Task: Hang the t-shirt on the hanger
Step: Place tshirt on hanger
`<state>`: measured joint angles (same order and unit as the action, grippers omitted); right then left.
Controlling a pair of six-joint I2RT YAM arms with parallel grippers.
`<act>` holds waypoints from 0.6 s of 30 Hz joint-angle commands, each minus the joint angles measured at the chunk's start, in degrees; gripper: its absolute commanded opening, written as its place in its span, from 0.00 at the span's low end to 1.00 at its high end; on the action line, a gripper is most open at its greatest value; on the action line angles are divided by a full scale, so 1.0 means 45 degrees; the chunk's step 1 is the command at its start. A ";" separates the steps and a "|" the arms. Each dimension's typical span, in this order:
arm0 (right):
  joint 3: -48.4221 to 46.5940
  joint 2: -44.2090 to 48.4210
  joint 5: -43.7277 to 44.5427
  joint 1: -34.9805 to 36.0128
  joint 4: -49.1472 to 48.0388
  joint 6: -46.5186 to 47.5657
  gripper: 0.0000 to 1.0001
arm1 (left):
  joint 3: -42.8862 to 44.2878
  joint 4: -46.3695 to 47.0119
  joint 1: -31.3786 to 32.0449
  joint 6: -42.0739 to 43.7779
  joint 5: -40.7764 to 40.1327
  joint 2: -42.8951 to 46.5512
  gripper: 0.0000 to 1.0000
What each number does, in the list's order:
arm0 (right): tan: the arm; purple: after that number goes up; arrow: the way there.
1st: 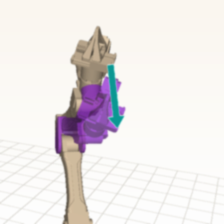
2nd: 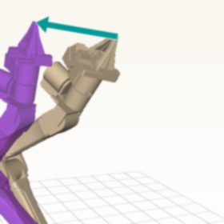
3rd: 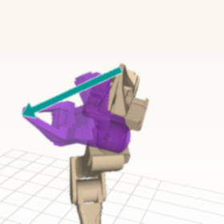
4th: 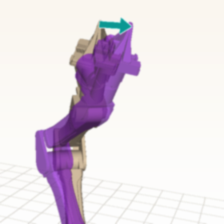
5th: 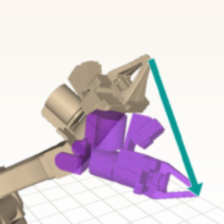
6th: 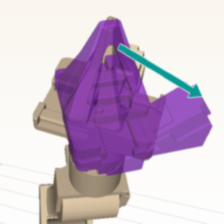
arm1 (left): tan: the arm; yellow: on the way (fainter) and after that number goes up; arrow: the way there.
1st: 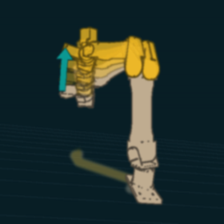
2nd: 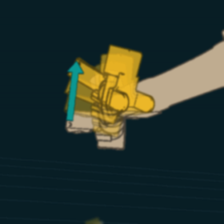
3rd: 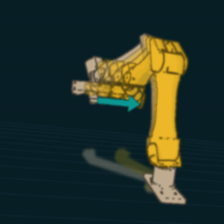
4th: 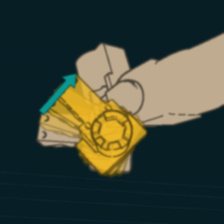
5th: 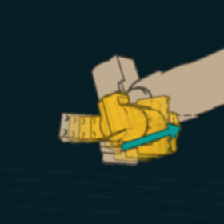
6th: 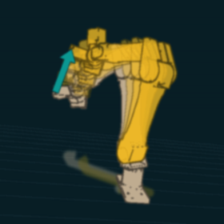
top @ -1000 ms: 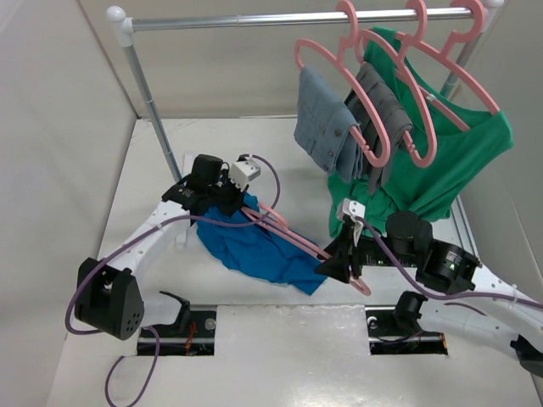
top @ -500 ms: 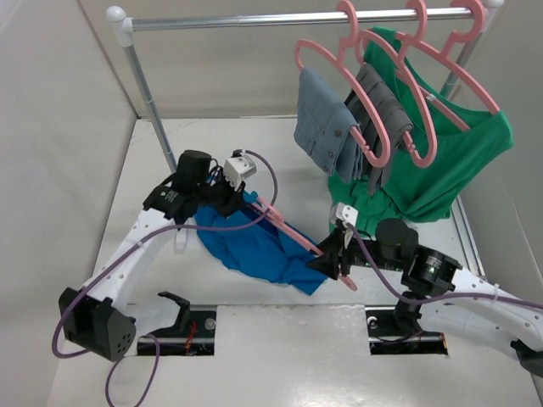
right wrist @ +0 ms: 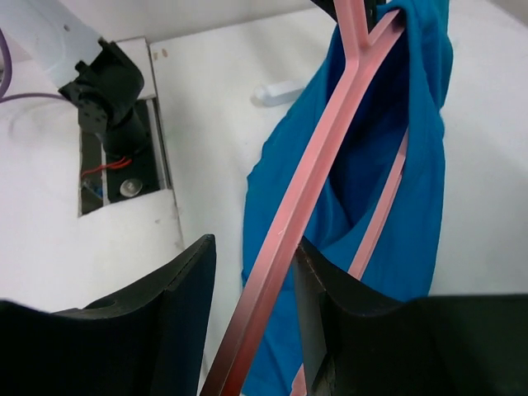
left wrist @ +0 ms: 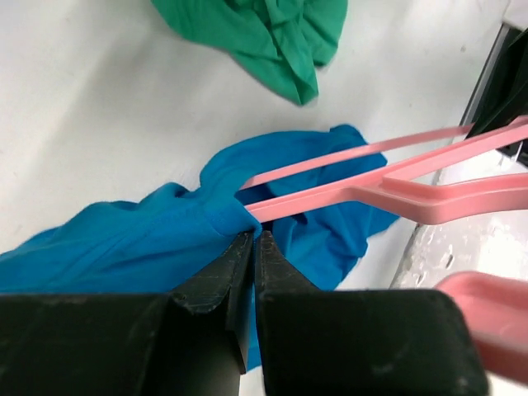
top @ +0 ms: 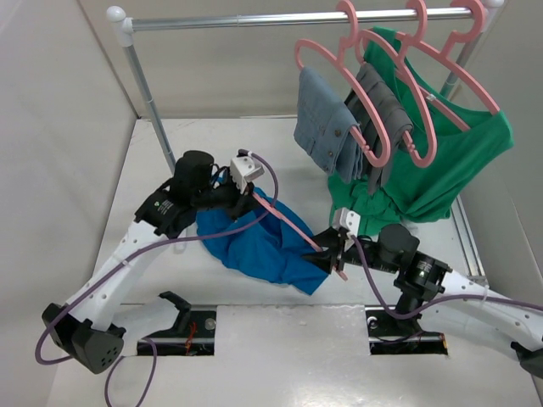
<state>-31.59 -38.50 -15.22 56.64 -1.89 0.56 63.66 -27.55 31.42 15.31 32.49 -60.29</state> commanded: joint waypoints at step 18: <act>0.0283 -0.1464 -0.5678 -0.2332 -0.4580 0.1419 0.00 | 0.0797 0.0400 0.0537 0.6476 -0.1615 0.2459 0.70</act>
<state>-29.26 -45.76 -35.20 47.48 -16.14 5.15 67.81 -28.60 33.32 32.99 26.87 -53.67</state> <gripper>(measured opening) 0.458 0.681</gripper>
